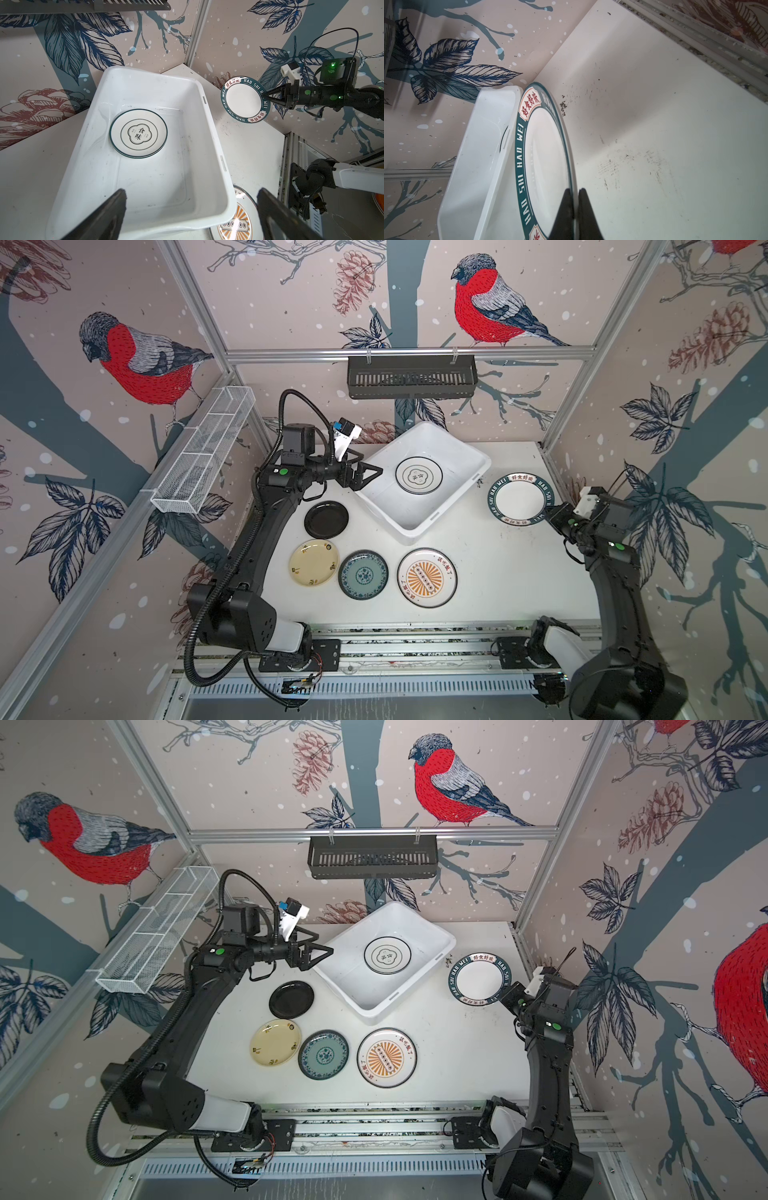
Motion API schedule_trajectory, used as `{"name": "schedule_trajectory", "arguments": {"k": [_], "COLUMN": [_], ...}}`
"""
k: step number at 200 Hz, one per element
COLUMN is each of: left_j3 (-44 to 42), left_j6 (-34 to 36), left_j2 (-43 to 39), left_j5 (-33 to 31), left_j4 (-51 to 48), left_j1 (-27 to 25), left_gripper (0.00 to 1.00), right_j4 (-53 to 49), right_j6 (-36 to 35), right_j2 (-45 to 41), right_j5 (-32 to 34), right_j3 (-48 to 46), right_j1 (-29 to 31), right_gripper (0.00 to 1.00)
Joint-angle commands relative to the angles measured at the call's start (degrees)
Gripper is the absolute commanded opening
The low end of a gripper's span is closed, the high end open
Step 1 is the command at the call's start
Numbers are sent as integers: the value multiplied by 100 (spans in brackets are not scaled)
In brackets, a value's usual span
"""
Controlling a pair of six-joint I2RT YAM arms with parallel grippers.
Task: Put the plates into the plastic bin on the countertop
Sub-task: 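Lift the plate with the right gripper and carry it over the bin, then lower the 'HAO SHI HAO WEI' plate onto the stacked plates with the right gripper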
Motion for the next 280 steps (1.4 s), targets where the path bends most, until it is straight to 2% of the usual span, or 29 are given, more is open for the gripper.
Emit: {"name": "schedule_trajectory", "arguments": {"k": [1,93,128,162,210,280], "left_j3": [33,43,59,107,123,111], "left_j6": [20,43,52,65,61,43], "left_j2": [-15,-64,-65,-79,-102,-137], "left_j5": [172,106,87,77,98,102], "left_j4": [71,56,57,28,23,41], "left_j1": [-10,-10,-9,-3,-8,-6], "left_gripper": [97,97,97,97,97,97], "right_j4": [110,45,153,207,471,938], "right_j6": [-3,44,171,230,357,554], "right_j2": [26,237,554,1051,1967,3029], "right_j5": [-125,-281,58,587,882,864], "right_j3": [188,882,1327,1956,2605,3041], "right_j1": [7,91,746,1651,2593,3196], "right_gripper": [1,1,1,1,1,1]}}
